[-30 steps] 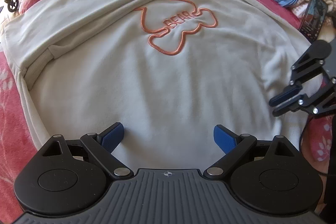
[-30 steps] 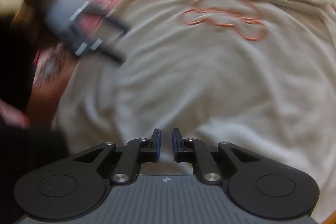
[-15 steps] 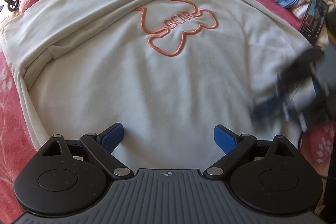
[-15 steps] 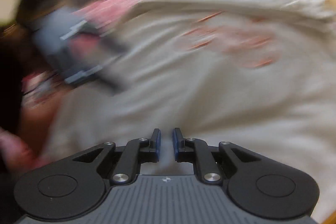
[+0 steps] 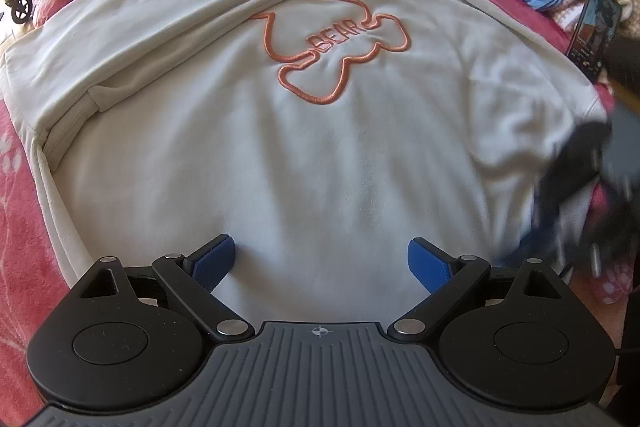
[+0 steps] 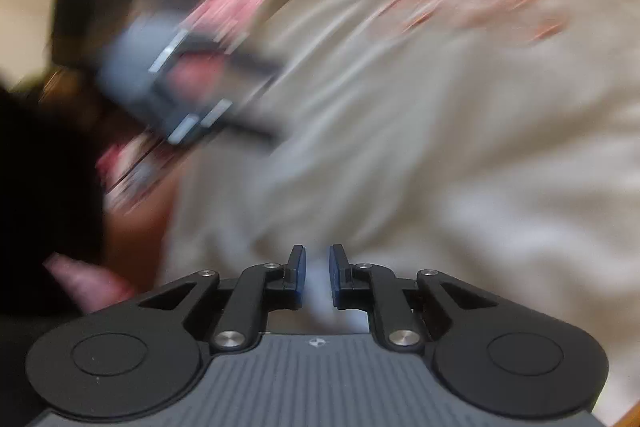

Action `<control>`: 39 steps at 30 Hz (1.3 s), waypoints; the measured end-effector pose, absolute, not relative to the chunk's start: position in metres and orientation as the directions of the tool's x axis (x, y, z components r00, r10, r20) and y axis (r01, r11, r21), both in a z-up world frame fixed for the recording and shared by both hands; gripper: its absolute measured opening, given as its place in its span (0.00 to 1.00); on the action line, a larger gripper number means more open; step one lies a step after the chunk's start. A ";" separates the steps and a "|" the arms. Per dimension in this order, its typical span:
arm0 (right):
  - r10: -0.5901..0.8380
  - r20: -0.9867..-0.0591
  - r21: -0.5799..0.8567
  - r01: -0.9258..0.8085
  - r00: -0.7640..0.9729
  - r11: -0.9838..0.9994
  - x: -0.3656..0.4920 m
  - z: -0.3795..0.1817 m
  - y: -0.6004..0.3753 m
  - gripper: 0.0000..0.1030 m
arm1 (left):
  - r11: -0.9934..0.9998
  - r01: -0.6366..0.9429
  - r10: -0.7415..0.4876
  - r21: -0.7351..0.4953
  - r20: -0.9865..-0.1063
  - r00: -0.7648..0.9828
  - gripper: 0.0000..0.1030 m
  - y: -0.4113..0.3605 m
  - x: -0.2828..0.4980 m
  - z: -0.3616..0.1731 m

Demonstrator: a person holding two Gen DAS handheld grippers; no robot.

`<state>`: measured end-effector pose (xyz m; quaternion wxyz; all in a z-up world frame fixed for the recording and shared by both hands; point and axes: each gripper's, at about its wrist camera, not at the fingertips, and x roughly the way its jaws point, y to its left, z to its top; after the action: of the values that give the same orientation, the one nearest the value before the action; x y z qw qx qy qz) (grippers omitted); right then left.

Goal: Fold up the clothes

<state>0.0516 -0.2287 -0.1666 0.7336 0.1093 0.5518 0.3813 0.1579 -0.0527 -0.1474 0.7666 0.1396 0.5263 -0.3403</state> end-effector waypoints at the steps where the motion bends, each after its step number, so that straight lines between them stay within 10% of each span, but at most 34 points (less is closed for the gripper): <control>1: 0.698 -0.713 0.598 -0.461 0.067 0.655 0.049 -0.168 -0.220 0.14 | 0.730 0.667 -0.375 -0.145 -0.902 0.214 0.91 -0.052 0.158 -0.147; 10: 0.660 -0.680 0.589 -0.300 0.318 0.751 0.076 -0.147 -0.268 0.16 | 0.729 0.668 -0.391 -0.149 -0.892 0.226 0.91 -0.054 0.161 -0.140; 20: 0.142 -0.830 0.063 -0.161 0.539 0.985 0.088 -0.135 -0.258 0.26 | 0.818 0.563 -0.301 -0.118 -0.922 0.244 0.94 -0.077 0.191 -0.144; 39: 0.011 -0.870 0.003 -0.017 0.493 1.000 0.063 -0.138 -0.271 0.32 | 0.889 0.455 -0.109 0.048 -0.943 0.313 1.00 -0.094 0.184 -0.163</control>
<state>0.0629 -0.2707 -0.1381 0.8640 -0.0032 0.5034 0.0081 0.1843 -0.0941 -0.1631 0.7955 0.1547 0.5584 -0.1773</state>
